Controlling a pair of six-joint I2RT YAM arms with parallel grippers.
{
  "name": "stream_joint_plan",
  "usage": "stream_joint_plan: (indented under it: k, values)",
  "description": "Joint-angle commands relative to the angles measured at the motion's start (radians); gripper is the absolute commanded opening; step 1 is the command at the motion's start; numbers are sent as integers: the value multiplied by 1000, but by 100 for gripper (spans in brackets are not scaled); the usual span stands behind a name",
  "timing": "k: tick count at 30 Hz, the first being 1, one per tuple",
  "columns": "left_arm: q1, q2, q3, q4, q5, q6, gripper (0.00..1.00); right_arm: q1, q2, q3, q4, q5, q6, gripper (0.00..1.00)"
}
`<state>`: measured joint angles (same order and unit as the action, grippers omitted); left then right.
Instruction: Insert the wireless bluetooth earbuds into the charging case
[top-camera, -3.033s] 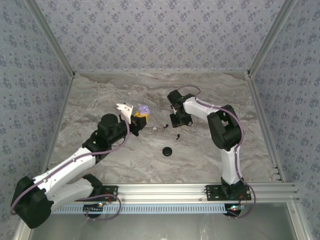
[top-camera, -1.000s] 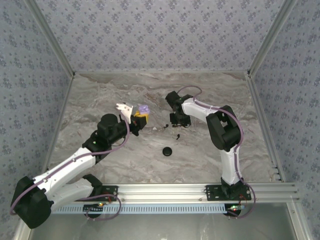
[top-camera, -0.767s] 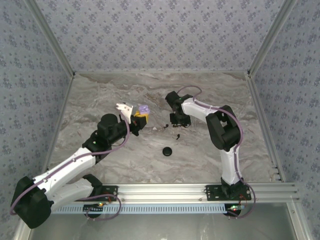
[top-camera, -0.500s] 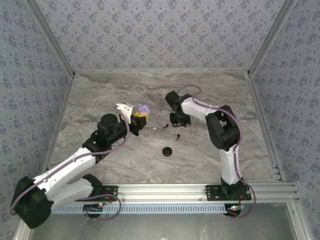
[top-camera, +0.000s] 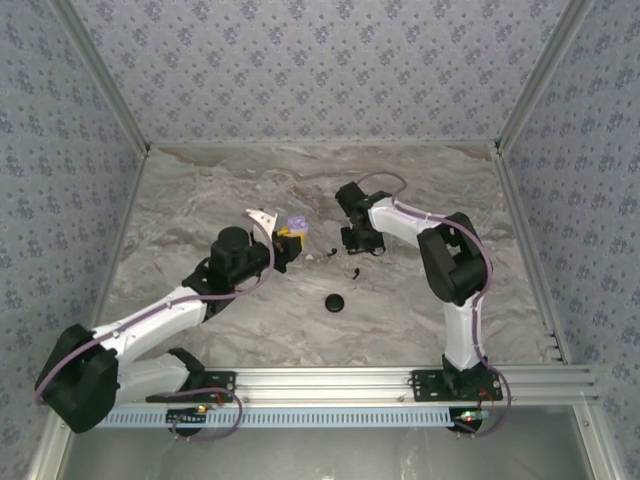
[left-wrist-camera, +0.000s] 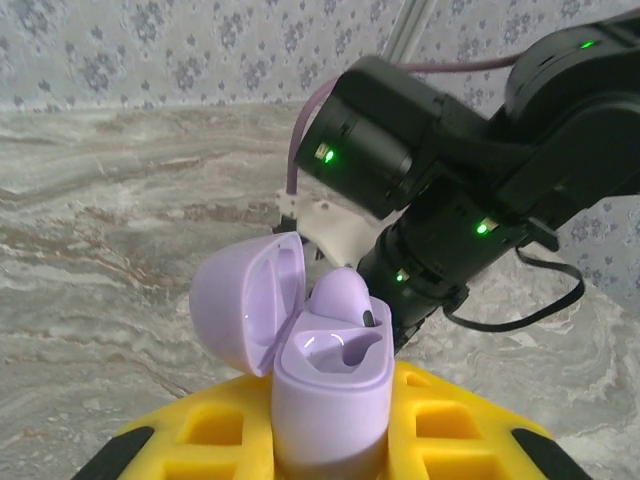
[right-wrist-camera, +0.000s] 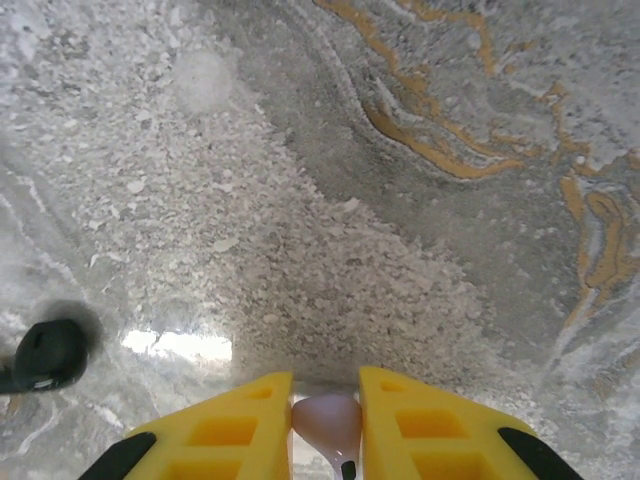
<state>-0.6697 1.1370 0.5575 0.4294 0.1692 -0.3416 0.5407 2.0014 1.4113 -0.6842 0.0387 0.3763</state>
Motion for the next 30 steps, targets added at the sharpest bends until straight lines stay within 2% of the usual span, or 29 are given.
stream_joint_plan:
  k: [1, 10, 21, 25, 30]
  values:
    - [-9, 37, -15, 150, 31, -27, 21, -23, -97, -45, 65, -55, -28, 21]
    - [-32, 167, -46, 377, 43, 12, 21, -71, -280, -146, 175, -194, -66, 20]
    - [-59, 264, -25, 474, 44, 35, 21, -71, -467, -170, 244, -318, -104, 22]
    - [-63, 286, -17, 500, 43, 33, 21, -64, -509, -165, 276, -388, -115, 22]
    - [-70, 303, -1, 505, 35, 24, 21, -34, -541, -145, 290, -409, -127, 22]
